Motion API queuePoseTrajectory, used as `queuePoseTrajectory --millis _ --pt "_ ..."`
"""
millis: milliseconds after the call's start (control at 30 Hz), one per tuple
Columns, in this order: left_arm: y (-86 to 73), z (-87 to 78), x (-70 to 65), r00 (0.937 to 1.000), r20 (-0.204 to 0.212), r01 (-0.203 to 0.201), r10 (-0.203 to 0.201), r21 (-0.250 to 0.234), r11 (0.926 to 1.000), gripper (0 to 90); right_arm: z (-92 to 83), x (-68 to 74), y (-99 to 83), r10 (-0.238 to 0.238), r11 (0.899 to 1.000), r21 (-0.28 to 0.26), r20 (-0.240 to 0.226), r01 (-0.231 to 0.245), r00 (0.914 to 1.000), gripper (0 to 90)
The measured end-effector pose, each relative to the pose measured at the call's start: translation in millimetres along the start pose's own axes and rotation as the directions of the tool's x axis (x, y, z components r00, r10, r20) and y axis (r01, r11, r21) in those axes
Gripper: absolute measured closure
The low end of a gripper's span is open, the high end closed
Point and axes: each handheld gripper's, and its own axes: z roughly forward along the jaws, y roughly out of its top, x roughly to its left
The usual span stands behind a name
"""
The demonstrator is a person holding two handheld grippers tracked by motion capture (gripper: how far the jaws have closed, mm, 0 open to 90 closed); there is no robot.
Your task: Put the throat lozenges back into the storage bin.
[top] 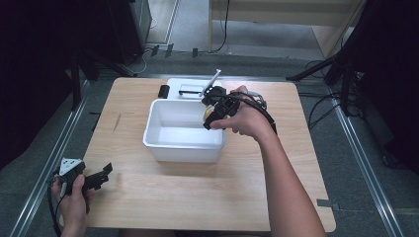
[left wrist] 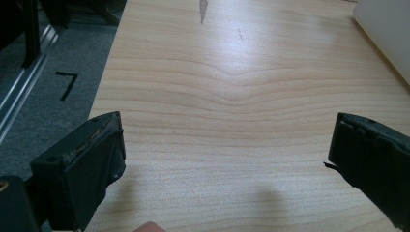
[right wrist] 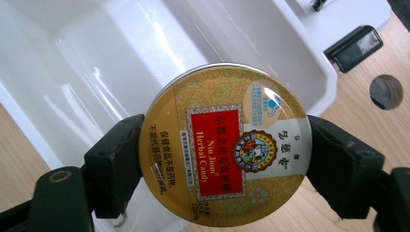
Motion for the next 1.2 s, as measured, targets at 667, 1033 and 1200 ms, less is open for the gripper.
queuePoseTrajectory --millis 667,1033,1200 --pt "0.2 0.5 -0.6 0.9999 0.010 0.004 -0.004 -0.007 1.0000 0.0 31.1 8.4 4.1 -0.089 0.995 0.048 -0.006 0.089 0.9961 20.7" --pt "0.2 0.3 -0.1 0.9999 0.012 0.005 -0.005 -0.005 1.0000 0.0 49.1 11.7 3.6 -0.107 0.991 0.078 -0.023 0.108 0.9940 20.8" --pt "0.1 0.4 -0.2 0.9999 0.012 0.008 -0.008 -0.005 1.0000 0.0 57.2 12.2 1.9 -0.115 0.989 0.093 -0.028 0.117 0.9930 20.8"
